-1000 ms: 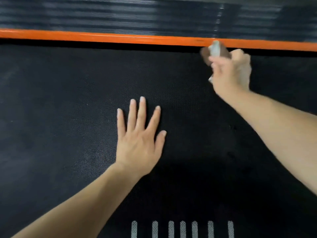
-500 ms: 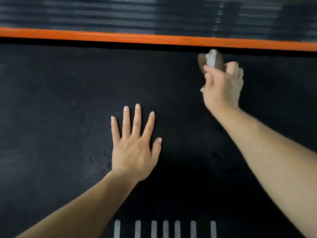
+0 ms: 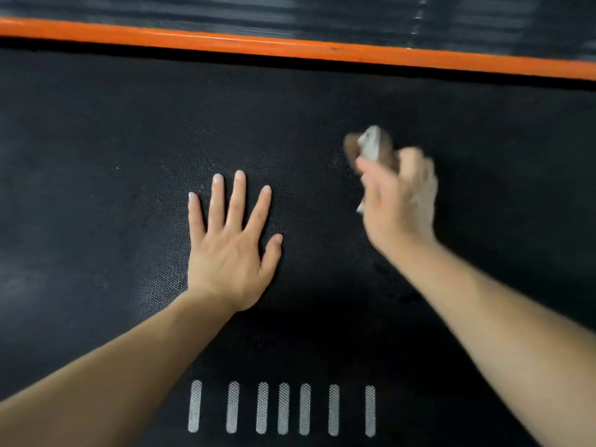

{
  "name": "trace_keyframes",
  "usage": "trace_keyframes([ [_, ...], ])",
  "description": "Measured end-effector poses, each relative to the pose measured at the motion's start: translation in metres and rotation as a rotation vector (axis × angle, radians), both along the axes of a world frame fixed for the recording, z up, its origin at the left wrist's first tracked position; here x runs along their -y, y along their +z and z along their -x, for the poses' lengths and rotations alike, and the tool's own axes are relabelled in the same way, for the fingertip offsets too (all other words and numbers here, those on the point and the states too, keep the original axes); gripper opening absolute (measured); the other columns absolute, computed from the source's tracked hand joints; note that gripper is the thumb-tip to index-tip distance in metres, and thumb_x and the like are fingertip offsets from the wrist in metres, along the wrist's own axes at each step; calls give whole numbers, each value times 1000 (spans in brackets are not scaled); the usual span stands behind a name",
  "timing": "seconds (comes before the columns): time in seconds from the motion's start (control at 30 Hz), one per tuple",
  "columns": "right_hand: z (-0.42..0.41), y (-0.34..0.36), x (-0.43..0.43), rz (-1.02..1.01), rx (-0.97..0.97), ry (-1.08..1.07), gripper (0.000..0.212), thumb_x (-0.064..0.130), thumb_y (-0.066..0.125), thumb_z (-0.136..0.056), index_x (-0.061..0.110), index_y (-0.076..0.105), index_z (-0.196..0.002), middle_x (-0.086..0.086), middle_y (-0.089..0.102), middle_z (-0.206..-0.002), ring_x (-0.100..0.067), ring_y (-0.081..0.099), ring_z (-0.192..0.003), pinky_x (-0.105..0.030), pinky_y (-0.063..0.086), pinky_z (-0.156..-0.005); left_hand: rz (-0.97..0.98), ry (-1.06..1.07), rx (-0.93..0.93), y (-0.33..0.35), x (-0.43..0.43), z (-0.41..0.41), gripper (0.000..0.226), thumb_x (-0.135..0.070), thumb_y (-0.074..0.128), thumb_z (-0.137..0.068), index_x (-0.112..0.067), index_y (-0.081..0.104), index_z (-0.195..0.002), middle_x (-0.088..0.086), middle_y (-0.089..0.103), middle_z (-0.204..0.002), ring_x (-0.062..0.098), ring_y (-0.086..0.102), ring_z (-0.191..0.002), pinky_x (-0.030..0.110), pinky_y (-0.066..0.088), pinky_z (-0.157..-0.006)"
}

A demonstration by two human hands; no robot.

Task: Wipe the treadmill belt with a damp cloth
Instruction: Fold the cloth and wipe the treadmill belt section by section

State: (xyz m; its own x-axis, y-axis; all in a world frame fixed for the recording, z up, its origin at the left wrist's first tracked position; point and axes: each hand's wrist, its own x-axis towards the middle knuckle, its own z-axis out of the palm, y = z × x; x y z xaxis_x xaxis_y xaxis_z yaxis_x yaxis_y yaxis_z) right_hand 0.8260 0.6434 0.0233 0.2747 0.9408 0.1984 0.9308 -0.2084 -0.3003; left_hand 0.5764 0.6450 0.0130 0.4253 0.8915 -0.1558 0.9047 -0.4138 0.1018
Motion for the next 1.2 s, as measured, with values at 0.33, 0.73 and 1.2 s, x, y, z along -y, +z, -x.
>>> trace_keyframes([
  [0.33,-18,2,6,33,25,-230,31,23,55,-95,30,70,-121,-13,52,-119,-38,48,-106,-46,42,-92,6,3,24,-3,1,2,70,-57,21,-102,-24,13,-163,13,3,-172,38,-6,-158,63,-4,-124],
  [0.73,4,4,62,36,59,-171,31,20,59,-90,30,71,-117,-16,55,-110,-40,51,-95,-50,46,-82,84,-31,69,7,41,9,76,-57,20,-101,-14,13,-163,21,-1,-171,37,-8,-158,63,-4,-124],
  [1.2,-4,2,99,55,10,-147,35,20,55,-93,31,68,-123,-17,55,-110,-40,51,-97,-48,45,-84,107,-16,53,5,108,6,74,-51,20,-103,-8,7,-162,23,-9,-170,37,-15,-157,65,-6,-123],
])
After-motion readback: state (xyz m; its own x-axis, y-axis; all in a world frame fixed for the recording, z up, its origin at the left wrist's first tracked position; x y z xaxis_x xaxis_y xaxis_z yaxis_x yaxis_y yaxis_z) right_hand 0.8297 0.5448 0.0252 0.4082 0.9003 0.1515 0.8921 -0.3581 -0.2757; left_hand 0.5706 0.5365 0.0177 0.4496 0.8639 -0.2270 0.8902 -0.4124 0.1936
